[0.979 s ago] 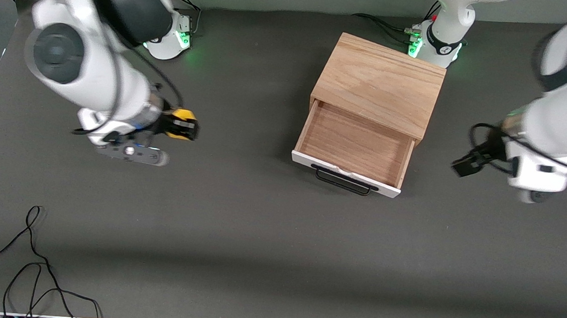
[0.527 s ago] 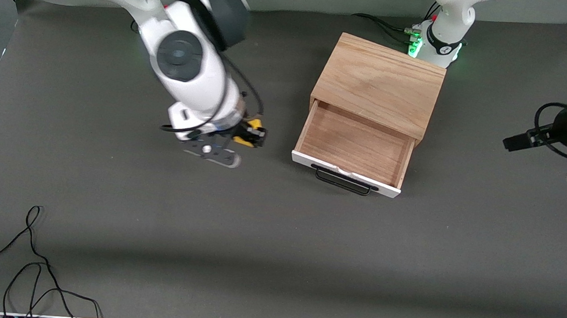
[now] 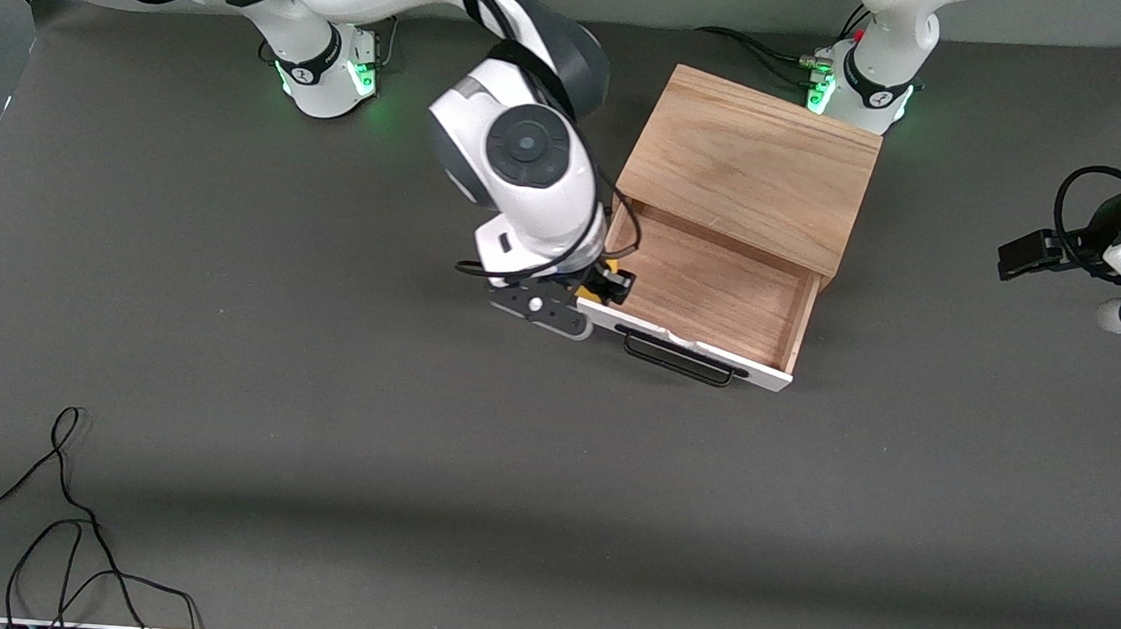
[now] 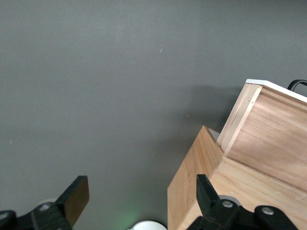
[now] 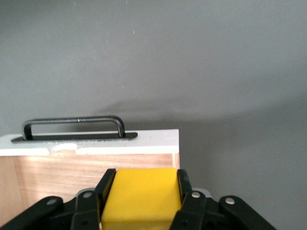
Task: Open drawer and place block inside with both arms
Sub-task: 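Lower the yellow cube into the open drawer and open the right gripper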
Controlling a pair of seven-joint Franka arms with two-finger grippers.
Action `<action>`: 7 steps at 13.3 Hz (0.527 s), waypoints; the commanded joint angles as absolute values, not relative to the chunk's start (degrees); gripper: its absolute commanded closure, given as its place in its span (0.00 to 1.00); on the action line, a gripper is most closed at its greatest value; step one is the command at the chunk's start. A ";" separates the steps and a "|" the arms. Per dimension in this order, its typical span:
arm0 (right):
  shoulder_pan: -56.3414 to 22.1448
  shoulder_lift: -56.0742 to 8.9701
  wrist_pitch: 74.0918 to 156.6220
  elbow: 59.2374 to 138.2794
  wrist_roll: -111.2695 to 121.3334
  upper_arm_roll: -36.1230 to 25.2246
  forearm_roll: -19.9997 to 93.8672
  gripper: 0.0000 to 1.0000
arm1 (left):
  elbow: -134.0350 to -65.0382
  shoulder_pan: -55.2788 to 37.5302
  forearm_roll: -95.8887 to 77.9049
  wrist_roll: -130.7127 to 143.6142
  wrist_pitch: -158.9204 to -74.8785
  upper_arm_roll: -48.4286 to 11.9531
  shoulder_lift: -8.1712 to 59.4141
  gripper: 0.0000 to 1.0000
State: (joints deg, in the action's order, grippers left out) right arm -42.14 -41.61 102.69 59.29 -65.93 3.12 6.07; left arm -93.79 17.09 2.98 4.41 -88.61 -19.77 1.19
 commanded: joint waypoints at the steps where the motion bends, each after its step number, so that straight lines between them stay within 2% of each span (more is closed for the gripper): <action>1: -45.08 -44.82 103.18 56.51 -68.89 2.72 6.68 1.00 | -97.56 17.84 2.29 -3.06 -92.10 -19.69 -1.32 0.00; 7: -49.12 -49.30 110.12 56.51 -73.48 2.64 6.15 1.00 | -98.35 17.58 1.76 -2.20 -94.92 -19.77 -1.14 0.00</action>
State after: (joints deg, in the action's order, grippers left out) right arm -47.90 -47.21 109.58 59.10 -71.86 3.17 6.07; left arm -96.32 17.15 2.90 -1.40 -93.68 -19.69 0.92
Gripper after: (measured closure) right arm 0.445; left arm 0.000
